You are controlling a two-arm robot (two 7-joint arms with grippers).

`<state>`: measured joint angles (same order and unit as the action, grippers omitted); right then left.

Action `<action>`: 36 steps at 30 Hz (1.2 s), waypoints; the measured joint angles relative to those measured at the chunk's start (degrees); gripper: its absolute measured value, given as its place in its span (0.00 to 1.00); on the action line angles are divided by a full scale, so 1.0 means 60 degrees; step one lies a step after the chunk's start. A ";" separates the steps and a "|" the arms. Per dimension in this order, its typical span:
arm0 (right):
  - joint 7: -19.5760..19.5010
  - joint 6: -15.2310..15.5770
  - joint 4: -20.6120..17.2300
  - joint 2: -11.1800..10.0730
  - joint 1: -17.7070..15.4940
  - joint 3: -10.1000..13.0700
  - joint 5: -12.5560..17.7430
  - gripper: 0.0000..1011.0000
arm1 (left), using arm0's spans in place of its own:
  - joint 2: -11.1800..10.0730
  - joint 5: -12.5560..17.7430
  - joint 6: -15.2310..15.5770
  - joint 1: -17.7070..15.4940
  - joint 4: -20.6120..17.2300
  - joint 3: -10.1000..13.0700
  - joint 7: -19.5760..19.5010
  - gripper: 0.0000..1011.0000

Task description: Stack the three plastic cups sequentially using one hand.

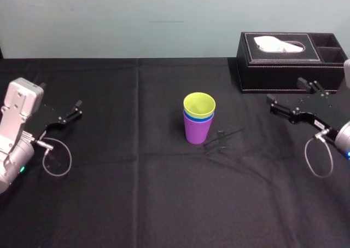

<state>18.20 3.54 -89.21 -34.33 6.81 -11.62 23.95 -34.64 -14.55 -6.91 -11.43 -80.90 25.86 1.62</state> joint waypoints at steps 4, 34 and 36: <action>0.0051 0.0000 0.0060 0.0064 -0.0076 0.0028 -0.0104 0.99 | 0.0000 0.0000 0.0000 0.0001 -0.0001 0.0000 0.0000 1.00; 0.0376 0.0227 0.0252 0.0461 -0.0395 0.0237 -0.0460 0.99 | 0.0000 0.0000 0.0000 0.0001 0.0000 0.0000 0.0000 1.00; 0.0376 0.0227 0.0248 0.0456 -0.0390 0.0234 -0.0460 0.99 | 0.0000 0.0000 0.0000 0.0000 0.0000 0.0000 0.0000 1.00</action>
<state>20.45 4.91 -87.73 -31.60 4.47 -10.22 21.18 -34.64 -14.55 -6.91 -11.43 -80.90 25.86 1.62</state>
